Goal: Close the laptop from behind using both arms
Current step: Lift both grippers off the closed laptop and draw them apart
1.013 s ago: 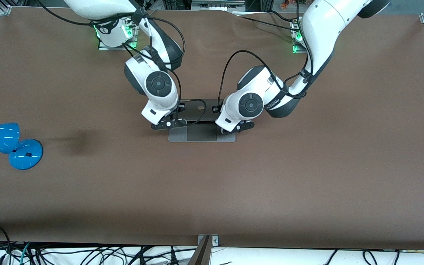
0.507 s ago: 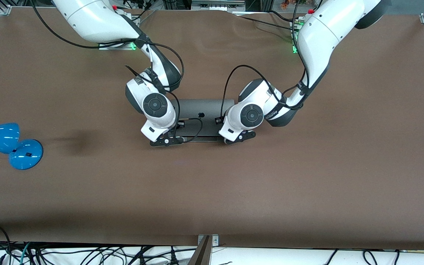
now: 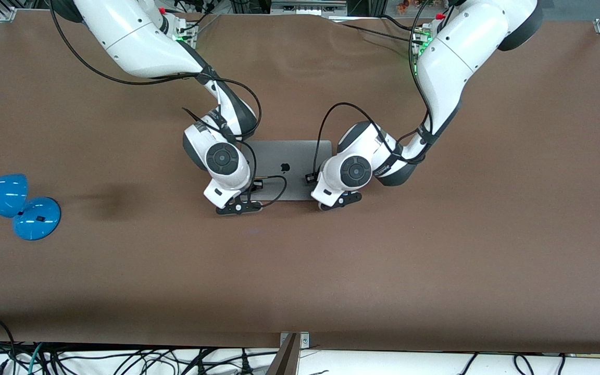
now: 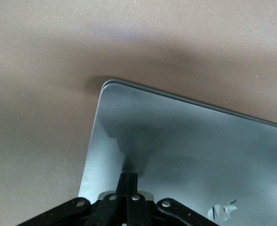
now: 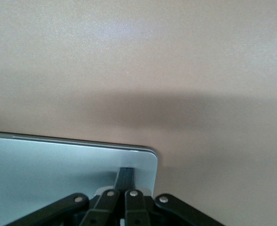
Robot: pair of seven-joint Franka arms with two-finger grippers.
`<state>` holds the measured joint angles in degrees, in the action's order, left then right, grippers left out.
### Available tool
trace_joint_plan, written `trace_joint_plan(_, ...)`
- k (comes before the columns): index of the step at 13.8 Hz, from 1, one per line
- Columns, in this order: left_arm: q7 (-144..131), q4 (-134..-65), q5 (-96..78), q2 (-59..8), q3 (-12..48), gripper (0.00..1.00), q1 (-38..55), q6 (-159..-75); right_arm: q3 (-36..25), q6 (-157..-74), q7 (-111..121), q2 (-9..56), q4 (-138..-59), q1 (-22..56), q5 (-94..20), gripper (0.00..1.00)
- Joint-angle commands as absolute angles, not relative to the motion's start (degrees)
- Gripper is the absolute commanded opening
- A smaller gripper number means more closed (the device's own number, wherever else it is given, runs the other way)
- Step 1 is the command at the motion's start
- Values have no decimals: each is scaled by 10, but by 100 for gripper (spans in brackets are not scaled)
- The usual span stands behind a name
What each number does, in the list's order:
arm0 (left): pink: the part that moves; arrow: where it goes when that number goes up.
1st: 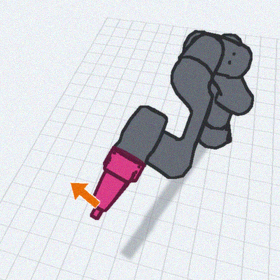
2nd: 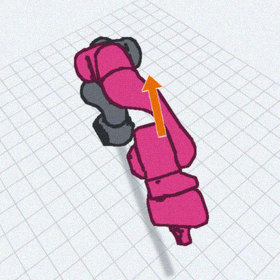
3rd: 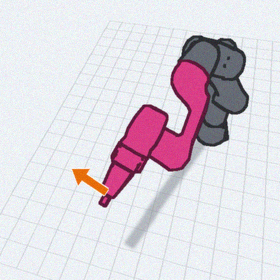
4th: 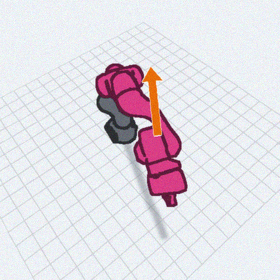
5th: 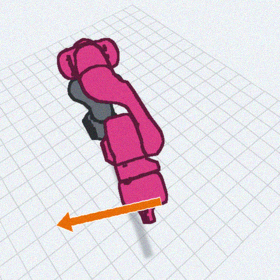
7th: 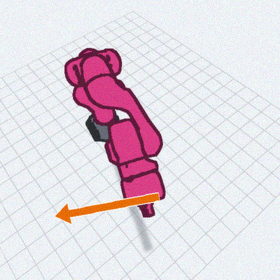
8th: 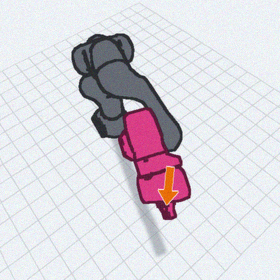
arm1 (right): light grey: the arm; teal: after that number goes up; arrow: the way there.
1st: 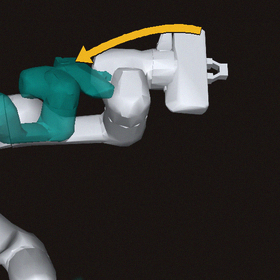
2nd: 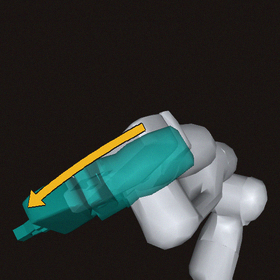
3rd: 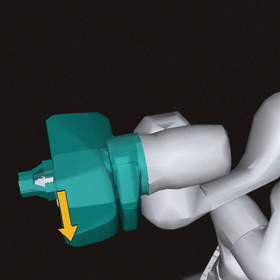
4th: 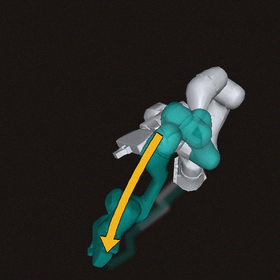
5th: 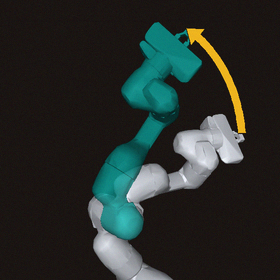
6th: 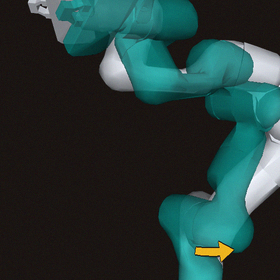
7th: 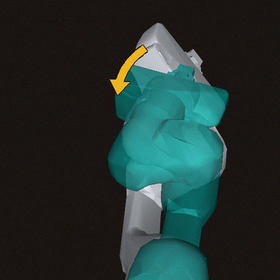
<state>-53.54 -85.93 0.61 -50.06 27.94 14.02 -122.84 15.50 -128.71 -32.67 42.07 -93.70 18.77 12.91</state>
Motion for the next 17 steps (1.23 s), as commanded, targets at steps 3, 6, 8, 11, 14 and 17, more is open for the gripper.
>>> trace_joint_plan(3, -541, -838, 26, -522, 272, 0, 151, -1241, 157, -1290, -321, 429, -905, 185, 128, 0)
trace_joint_plan(6, -540, -838, 27, -521, 272, 68, 150, -1241, 157, -1266, -322, 404, -893, 171, 127, 100)
trace_joint_plan(8, -540, -838, 50, -512, 274, 100, 142, -1238, 157, -1225, -322, 374, -888, 158, 127, 100)
trace_joint_plan(11, -543, -839, 45, -448, 277, 100, 133, -1174, 157, -1157, -316, 333, -888, 128, 127, 100)
trace_joint_plan(14, -526, -839, 43, -361, 276, 100, 120, -1049, 157, -1100, -298, 299, -887, 94, 127, 100)
trace_joint_plan(17, -463, -848, 22, -273, 266, 100, 96, -968, 156, -1043, -254, 256, -886, 51, 120, 100)
